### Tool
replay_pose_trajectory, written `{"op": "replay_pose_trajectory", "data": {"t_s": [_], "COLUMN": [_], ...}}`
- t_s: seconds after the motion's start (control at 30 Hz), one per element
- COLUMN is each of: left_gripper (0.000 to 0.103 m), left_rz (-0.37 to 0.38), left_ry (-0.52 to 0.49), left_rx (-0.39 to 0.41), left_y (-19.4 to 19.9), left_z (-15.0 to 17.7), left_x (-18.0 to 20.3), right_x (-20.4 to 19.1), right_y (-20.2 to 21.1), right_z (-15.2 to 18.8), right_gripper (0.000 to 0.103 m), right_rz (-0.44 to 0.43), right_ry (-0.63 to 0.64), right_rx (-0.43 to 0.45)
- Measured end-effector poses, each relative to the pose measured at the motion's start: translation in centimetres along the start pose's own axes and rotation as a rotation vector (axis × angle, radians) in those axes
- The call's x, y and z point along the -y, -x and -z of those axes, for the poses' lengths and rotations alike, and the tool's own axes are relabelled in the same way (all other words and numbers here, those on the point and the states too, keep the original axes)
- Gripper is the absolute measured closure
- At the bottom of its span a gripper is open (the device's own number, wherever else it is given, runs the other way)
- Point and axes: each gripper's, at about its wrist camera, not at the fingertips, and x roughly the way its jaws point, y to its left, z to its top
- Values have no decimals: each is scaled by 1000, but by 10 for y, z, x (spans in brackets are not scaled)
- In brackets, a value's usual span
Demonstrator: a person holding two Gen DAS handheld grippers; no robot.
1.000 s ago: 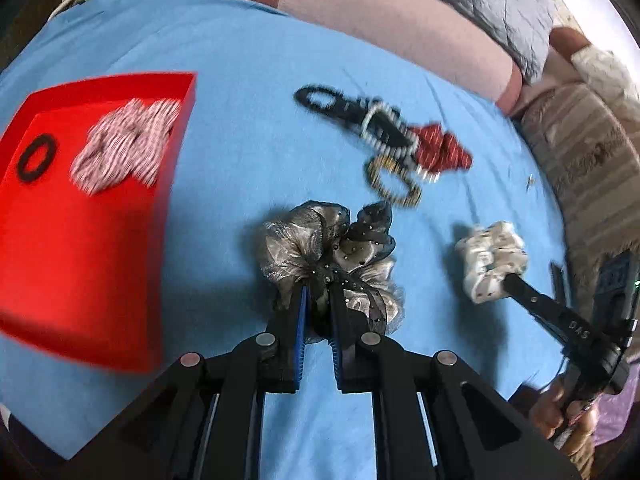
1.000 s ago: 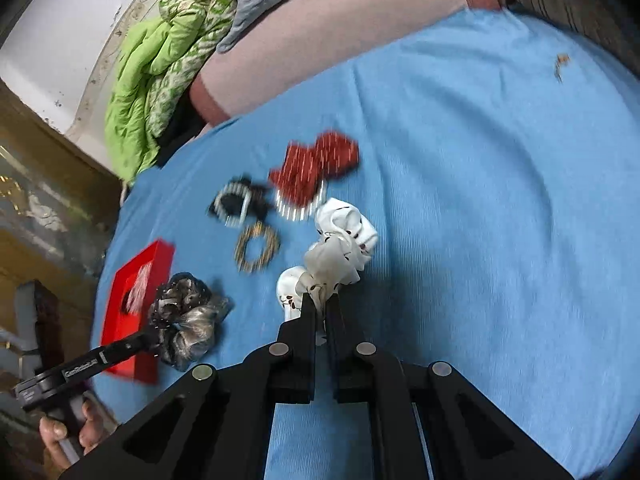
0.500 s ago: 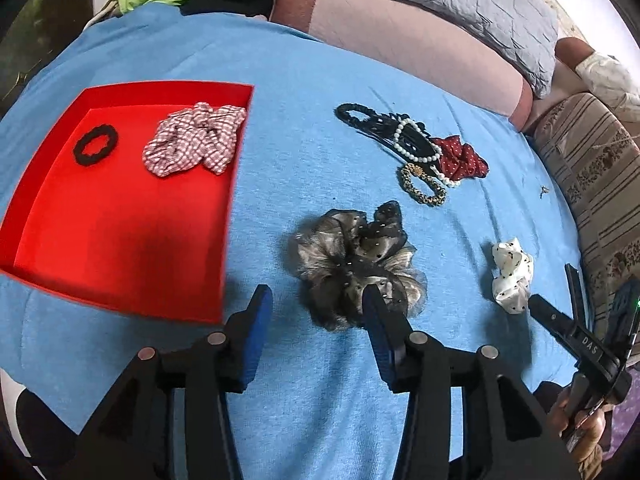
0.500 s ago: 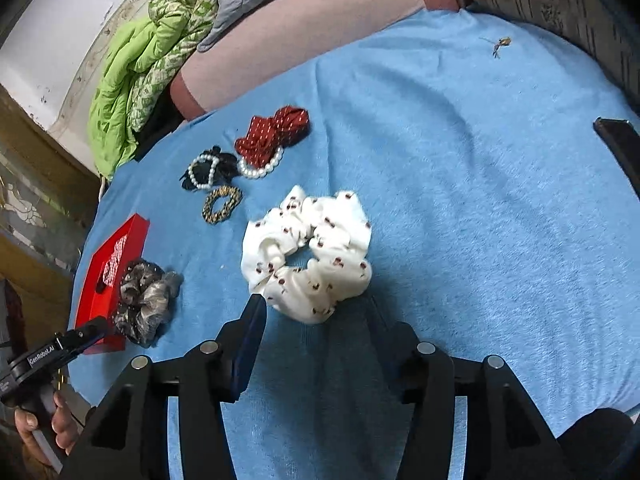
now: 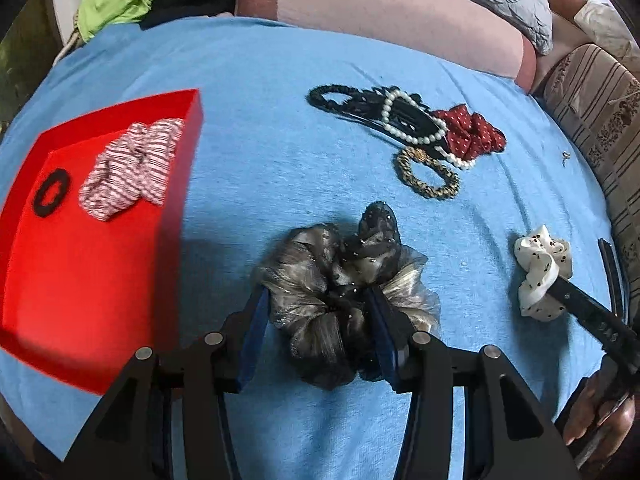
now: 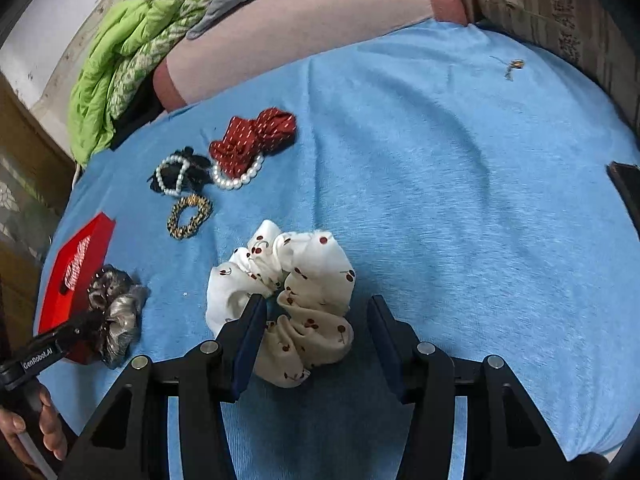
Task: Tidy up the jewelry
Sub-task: 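Grasp the grey sheer scrunchie with left gripper while right grasps white scrunchie, then lower both scrunchies into the red tray and open both grippers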
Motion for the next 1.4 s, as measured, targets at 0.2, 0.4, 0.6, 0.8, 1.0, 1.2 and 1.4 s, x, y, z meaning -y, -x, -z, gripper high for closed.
{"op": "replay_pose_trajectory", "data": {"t_s": [0.2, 0.4, 0.6, 0.8, 1.0, 1.2, 1.4], "left_gripper": [88, 88, 88, 88, 88, 88, 88], "left_rz": [29, 57, 30, -29, -120, -168, -193], "left_ry": [8, 46, 84, 126, 170, 219, 276], "left_rx": [9, 73, 143, 216, 265, 277, 254], "left_y": [15, 55, 95, 135, 156, 164, 154], "left_z": [5, 12, 21, 28, 35, 45, 54], "left_x": [5, -7, -29, -66, -106, -140, -169], "right_x": [-18, -31, -61, -95, -136, -180, -224], "right_y": [0, 24, 53, 73, 78, 77, 67], "right_z": [4, 5, 6, 8, 11, 16, 13], "right_gripper": [87, 88, 88, 88, 88, 88, 88], "right_rz": [-1, -28, -70, -109, -164, -209, -282], "right_ry": [57, 61, 115, 179, 256, 346, 386], "right_rx": [-2, 38, 74, 95, 90, 66, 26]}}
